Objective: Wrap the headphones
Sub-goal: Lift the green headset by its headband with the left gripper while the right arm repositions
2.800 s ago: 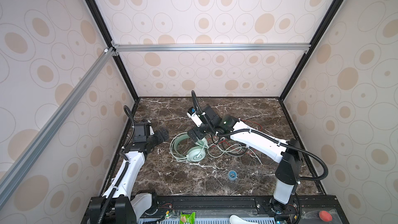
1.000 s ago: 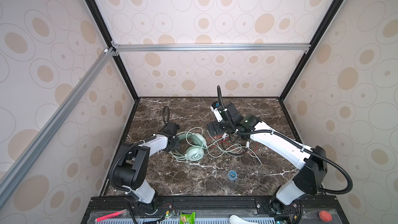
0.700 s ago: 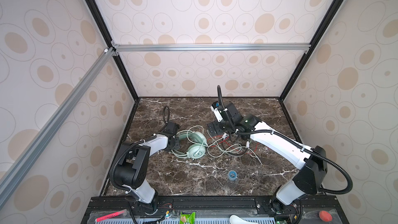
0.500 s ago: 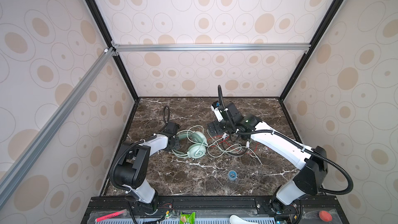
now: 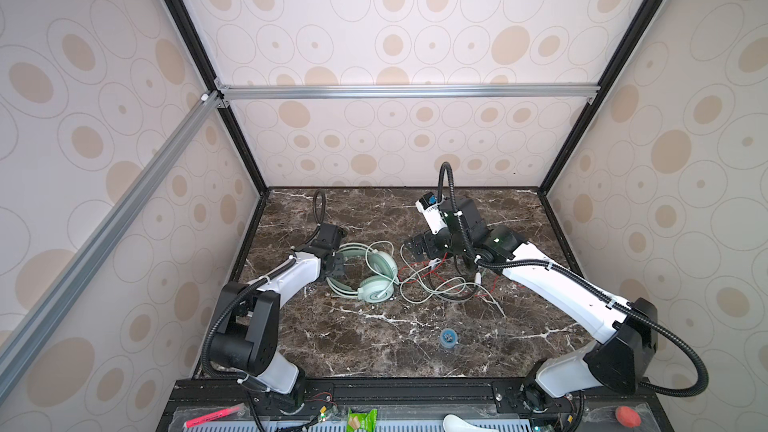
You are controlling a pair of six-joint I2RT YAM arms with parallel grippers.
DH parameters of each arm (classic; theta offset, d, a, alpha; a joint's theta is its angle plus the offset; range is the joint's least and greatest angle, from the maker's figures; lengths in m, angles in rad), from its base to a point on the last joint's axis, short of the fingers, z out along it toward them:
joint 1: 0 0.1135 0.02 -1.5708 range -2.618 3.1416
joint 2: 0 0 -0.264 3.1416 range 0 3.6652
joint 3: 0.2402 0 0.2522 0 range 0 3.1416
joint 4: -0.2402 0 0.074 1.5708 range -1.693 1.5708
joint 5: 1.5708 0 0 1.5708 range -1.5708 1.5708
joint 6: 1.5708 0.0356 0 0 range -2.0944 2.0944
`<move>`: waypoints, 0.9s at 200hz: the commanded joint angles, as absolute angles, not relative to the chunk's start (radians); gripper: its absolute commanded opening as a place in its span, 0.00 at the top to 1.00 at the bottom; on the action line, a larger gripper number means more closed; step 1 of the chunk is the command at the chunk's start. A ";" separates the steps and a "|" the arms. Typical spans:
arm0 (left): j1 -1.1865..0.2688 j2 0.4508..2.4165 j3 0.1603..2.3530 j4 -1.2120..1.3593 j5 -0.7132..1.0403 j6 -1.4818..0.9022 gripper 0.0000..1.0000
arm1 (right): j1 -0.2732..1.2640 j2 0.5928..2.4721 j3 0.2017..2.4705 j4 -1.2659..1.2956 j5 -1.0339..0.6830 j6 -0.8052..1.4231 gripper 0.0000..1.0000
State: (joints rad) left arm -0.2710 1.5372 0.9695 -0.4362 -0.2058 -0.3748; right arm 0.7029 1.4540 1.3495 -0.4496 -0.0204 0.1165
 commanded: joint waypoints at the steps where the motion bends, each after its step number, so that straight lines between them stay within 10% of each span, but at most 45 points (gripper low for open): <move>1: -0.274 1.486 1.080 -0.496 -0.247 -0.325 1.00 | 0.690 1.439 1.347 -0.397 -0.099 0.091 0.01; 180: -0.275 1.344 1.331 -0.584 -0.287 -0.138 1.00 | 0.672 1.495 1.482 -0.378 -0.342 0.038 0.01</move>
State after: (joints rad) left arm -0.2710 1.3743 1.2533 -0.5835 -0.2672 -0.1696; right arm 0.6792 1.5013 1.4597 -0.3744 -0.2909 0.0612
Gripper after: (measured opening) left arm 0.081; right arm 0.988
